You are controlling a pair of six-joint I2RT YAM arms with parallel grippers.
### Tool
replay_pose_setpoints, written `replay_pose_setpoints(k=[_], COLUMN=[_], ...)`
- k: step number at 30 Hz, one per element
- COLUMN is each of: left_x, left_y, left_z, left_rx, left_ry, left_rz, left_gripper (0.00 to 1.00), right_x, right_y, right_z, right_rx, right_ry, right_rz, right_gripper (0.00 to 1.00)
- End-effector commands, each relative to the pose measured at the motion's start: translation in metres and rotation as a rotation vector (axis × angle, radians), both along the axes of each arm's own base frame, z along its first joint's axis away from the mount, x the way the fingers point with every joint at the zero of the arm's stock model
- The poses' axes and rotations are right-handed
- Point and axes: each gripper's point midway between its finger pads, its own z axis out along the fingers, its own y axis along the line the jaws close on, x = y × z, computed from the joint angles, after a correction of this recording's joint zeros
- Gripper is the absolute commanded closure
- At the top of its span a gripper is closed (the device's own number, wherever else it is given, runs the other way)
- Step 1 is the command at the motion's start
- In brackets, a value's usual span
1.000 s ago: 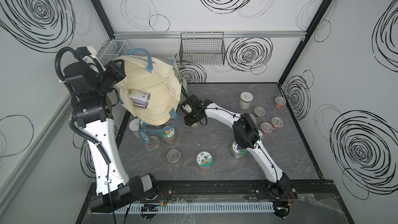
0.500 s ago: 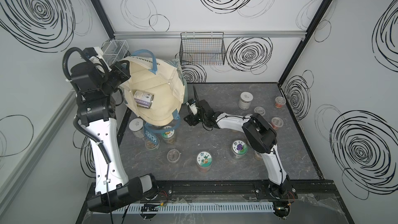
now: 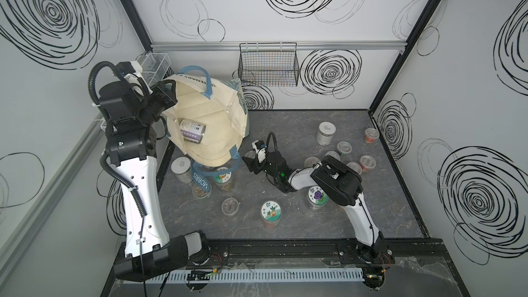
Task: Take out the seed jars from the canvas bag
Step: Adjust the seed jar at the center of the board.
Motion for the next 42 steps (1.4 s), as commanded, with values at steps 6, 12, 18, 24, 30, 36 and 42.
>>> replay_pose_setpoints(k=[6, 12, 18, 24, 30, 36, 42], left_x=[-0.002, 0.0, -0.001, -0.001, 0.002, 0.008, 0.012], left_y=[-0.005, -0.006, -0.007, -0.009, -0.015, -0.032, -0.065], left_z=[0.031, 0.027, 0.026, 0.026, 0.022, 0.014, 0.007], left_rx=[0.05, 0.048, 0.052, 0.045, 0.044, 0.052, 0.093], left_ry=[-0.112, -0.106, -0.104, -0.104, -0.094, -0.069, -0.037], left_rz=[-0.003, -0.007, -0.007, -0.016, -0.035, -0.081, -0.157], left_gripper=[1.0, 1.0, 1.0, 1.0, 1.0, 1.0, 1.0], right_x=[-0.019, -0.03, -0.035, -0.039, -0.037, -0.036, -0.076], right_y=[0.0, 0.005, 0.003, -0.004, -0.014, -0.032, -0.057], right_z=[0.004, 0.001, 0.003, 0.018, 0.037, 0.077, 0.137], right_rx=[0.11, 0.096, 0.093, 0.091, 0.06, 0.017, -0.048], right_ry=[-0.13, -0.146, -0.144, -0.169, -0.177, -0.161, -0.157], right_rz=[-0.054, -0.057, -0.057, -0.059, -0.033, 0.003, 0.111], right_gripper=[0.36, 0.3, 0.13, 0.12, 0.08, 0.0, 0.03])
